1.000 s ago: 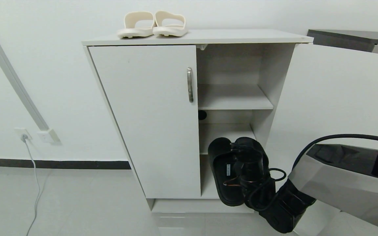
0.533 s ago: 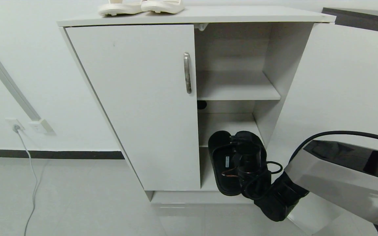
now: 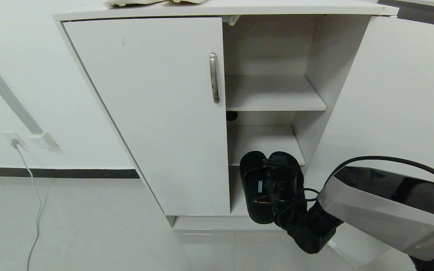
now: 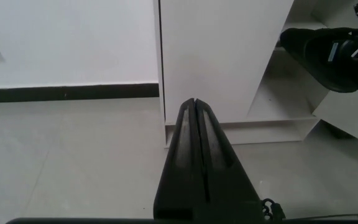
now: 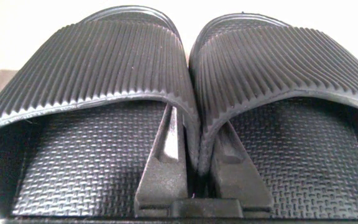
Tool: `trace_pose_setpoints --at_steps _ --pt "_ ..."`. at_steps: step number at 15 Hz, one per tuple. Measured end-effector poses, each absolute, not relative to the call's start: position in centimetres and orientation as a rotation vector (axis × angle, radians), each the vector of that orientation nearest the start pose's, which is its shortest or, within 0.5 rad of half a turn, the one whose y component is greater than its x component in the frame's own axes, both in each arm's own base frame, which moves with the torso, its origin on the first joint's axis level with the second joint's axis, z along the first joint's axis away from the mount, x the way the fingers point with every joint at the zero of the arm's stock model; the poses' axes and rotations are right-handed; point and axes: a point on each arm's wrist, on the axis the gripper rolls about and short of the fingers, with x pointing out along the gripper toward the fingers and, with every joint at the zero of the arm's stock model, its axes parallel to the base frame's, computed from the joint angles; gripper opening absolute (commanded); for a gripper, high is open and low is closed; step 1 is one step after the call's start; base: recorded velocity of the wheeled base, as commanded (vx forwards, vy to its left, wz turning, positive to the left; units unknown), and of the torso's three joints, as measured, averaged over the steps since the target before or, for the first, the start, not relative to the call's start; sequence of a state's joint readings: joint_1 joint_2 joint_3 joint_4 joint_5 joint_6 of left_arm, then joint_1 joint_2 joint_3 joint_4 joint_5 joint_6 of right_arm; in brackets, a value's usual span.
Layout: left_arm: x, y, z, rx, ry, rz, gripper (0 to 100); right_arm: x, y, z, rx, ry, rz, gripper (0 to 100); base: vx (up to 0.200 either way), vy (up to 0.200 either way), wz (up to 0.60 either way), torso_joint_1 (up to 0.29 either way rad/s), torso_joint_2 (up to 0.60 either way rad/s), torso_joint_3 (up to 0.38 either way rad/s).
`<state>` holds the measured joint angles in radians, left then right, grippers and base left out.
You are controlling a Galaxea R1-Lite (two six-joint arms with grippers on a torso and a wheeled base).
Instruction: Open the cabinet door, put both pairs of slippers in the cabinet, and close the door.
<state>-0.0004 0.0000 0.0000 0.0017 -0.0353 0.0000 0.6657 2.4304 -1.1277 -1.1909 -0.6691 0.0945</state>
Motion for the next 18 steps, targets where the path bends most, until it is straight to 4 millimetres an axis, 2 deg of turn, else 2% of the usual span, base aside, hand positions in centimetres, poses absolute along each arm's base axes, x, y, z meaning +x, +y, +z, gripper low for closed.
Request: trace_pose_setpoints --at_steps 7,15,18 --pt "-2.28 -0.08 7.53 -0.001 0.002 -0.035 0 36.23 25.91 3.41 0.028 0.049 -0.017 0 0.0 0.0 0.0 0.0 0.0 0.0" --pt "-2.28 -0.08 7.53 -0.001 0.002 -0.035 0 36.26 25.93 3.33 0.023 0.049 -0.018 0 0.2 0.0 0.0 0.002 0.0 0.001" --pt "-2.28 -0.07 7.53 -0.002 0.002 -0.035 0 36.3 25.91 3.3 0.008 0.051 -0.01 0 0.0 0.0 0.0 0.0 0.0 0.0"
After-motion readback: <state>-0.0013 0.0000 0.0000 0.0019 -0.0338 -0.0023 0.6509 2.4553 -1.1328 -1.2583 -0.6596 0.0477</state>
